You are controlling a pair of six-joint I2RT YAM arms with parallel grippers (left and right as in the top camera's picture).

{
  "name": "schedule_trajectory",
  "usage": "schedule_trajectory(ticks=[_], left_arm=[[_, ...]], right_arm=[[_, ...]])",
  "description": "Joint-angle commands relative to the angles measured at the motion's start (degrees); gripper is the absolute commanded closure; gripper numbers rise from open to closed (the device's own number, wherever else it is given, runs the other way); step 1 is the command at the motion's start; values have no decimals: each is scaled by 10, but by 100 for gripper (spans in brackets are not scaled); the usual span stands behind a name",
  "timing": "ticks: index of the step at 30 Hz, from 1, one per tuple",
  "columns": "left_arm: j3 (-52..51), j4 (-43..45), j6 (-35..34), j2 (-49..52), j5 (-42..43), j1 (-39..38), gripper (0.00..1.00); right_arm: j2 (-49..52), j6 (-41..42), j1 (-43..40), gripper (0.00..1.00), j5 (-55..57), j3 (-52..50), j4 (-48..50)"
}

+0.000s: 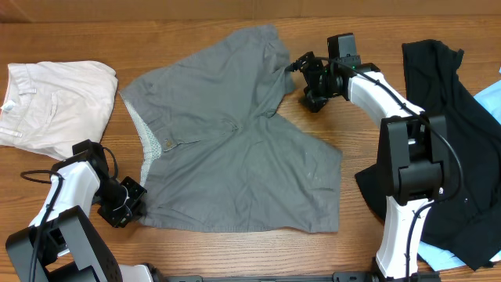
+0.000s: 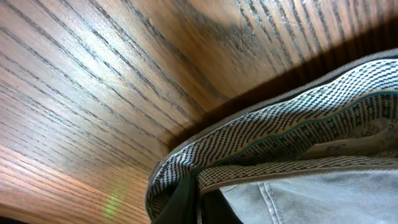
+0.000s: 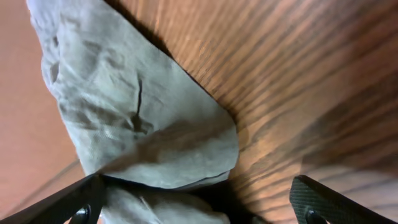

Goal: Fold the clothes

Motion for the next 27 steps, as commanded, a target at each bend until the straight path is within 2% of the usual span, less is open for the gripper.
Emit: schedule_trajectory(ticks=[1, 10, 13, 19, 23, 25, 27], left_arm=[[-1, 2, 3, -10, -9, 0, 92], [-1, 3, 3, -10, -10, 0, 92], [-1, 2, 7, -10, -10, 0, 92], [-1, 2, 7, -10, -10, 0, 92], [-1, 2, 7, -10, -10, 0, 92], [-1, 2, 7, -10, -10, 0, 92], [-1, 2, 7, -10, -10, 0, 92]], right_arm=[[7, 85, -4, 1, -13, 0, 4], [10, 150, -5, 1, -35, -1, 29], [11, 190, -5, 0, -42, -14, 38], [11, 219, -5, 2, -50, -56, 86], [11, 222, -5, 9, -42, -75, 99], [11, 221, -5, 22, -33, -76, 101], [11, 221, -5, 40, -29, -76, 101]])
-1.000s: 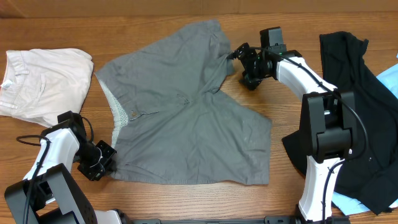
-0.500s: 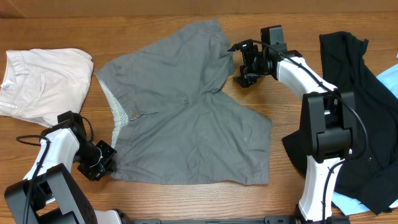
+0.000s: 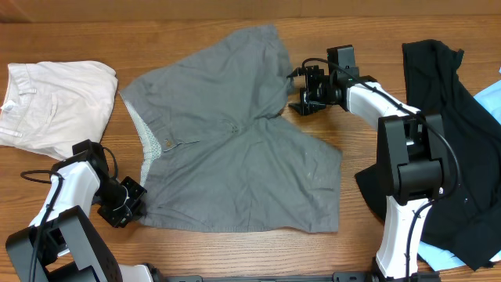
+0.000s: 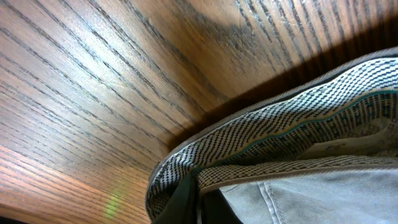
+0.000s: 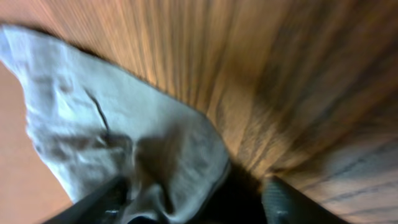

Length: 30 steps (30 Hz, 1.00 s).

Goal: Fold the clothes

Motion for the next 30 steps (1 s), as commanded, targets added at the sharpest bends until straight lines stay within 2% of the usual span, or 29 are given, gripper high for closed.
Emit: schedule_trajectory(ticks=[1, 2, 3, 5, 7, 14, 15, 17, 19, 23, 26, 28, 30], left_arm=[[-1, 2, 5, -10, -10, 0, 92], [-1, 1, 5, -10, -10, 0, 92], [-1, 1, 5, -10, -10, 0, 92], [-1, 0, 5, -10, -10, 0, 92], [-1, 0, 5, -10, -10, 0, 92], [-1, 0, 5, -10, -10, 0, 92], [-1, 0, 5, -10, -10, 0, 92], [-1, 0, 5, -10, -10, 0, 92], [-1, 0, 5, -10, -9, 0, 92], [-1, -1, 5, -10, -8, 0, 92], [-1, -2, 5, -10, -8, 0, 92], [-1, -1, 5, -10, -8, 0, 92], [-1, -2, 5, -10, -8, 0, 92]], right_arm=[[10, 5, -4, 50, 10, -5, 8], [10, 5, -4, 60, 10, -5, 11], [10, 5, -4, 65, 11, -5, 15], [10, 2, -4, 66, 19, -5, 22], [10, 1, -4, 61, 21, -5, 26], [10, -2, -4, 59, 30, -5, 26], [10, -2, -4, 55, 31, -5, 24], [10, -1, -3, 34, 30, -5, 19], [10, 6, 0, 24, 30, -5, 10], [10, 50, 0, 23, 56, -6, -16], [10, 50, 0, 23, 77, -6, -13], [10, 50, 0, 25, 82, -6, -13], [10, 50, 0, 33, 87, -6, -13]])
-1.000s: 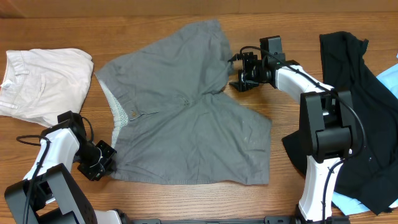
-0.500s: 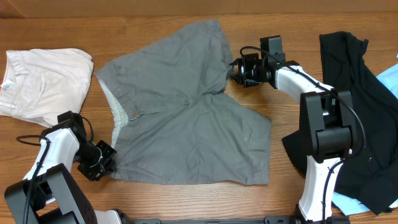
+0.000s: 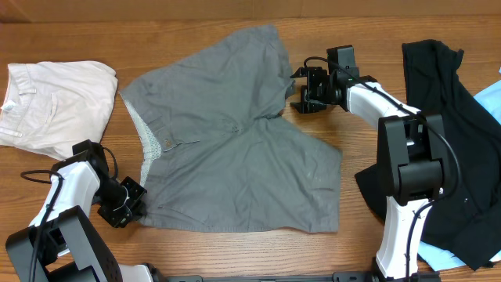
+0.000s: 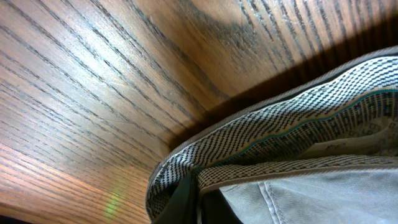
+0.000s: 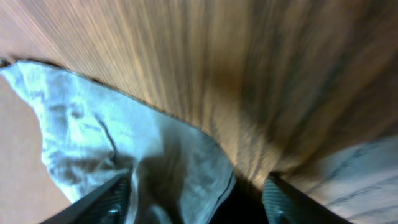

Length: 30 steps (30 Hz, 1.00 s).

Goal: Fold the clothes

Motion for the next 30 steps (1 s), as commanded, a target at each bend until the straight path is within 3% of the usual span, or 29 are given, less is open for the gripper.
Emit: schedule_trajectory(ticks=[1, 5, 9, 14, 30], left_arm=[[-1, 0, 5, -10, -8, 0, 92], [-1, 0, 5, -10, -8, 0, 92], [-1, 0, 5, -10, -8, 0, 92], [-1, 0, 5, -10, -8, 0, 93], [-1, 0, 5, -10, -8, 0, 92]], right_arm=[[11, 0, 1, 37, 50, -5, -8], [11, -14, 6, 56, 48, -5, -11], [11, -13, 11, 67, 49, -5, -9], [11, -14, 13, 61, 48, -5, -1], [11, -27, 38, 62, 29, -5, 14]])
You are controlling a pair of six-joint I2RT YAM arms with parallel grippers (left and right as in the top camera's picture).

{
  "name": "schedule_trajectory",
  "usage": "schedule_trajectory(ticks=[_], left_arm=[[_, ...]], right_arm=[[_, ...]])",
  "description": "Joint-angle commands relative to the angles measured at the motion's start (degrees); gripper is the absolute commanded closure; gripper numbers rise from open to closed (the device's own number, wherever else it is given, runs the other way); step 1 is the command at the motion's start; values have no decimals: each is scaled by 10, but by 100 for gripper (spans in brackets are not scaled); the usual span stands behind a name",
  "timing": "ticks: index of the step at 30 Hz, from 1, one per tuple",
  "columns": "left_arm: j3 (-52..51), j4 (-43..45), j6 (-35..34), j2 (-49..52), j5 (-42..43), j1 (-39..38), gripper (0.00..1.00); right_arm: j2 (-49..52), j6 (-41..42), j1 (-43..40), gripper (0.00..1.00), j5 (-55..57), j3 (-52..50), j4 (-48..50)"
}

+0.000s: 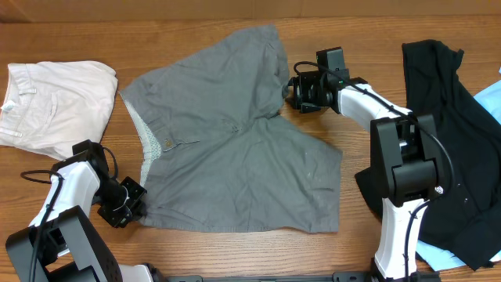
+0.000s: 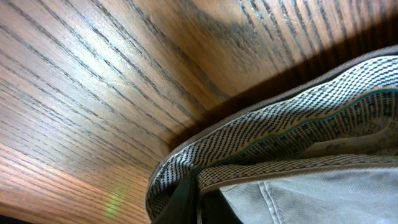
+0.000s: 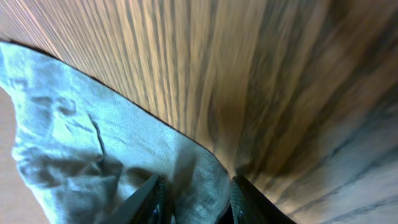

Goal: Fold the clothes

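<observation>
Grey shorts [image 1: 235,141] lie spread flat mid-table, waistband to the left and legs to the right. My left gripper [image 1: 129,205] is at the near waistband corner; in the left wrist view it [image 2: 198,205] is shut on the patterned waistband lining [image 2: 280,143]. My right gripper [image 1: 293,90] is at the far leg's hem corner. In the right wrist view it [image 3: 196,199] straddles the grey hem [image 3: 93,137], jaws drawn in but still apart, with cloth bunched between them.
A folded cream garment [image 1: 51,106] lies at the far left. A black garment [image 1: 446,133] and a light blue cloth [image 1: 489,102] lie at the right, beside the right arm's base. The wooden table [image 1: 376,39] runs to the back edge.
My right gripper's jaws have narrowed round the hem corner, and it has shifted slightly left onto the cloth. The left gripper and the shorts have not moved.
My left gripper stayed shut on the waistband corner throughout. My right gripper stood wide open just beside the far leg's hem, then lower with the hem between its fingers, and now its jaws are drawn in on that cloth.
</observation>
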Motion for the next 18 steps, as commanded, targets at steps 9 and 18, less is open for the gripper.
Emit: schedule_trajectory(ticks=[9, 18], left_arm=[[-1, 0, 5, -10, -8, 0, 92], [-1, -2, 5, -10, -8, 0, 92]], right_arm=[[10, -23, 7, 61, -25, -4, 5], [10, -22, 30, 57, -18, -4, 29]])
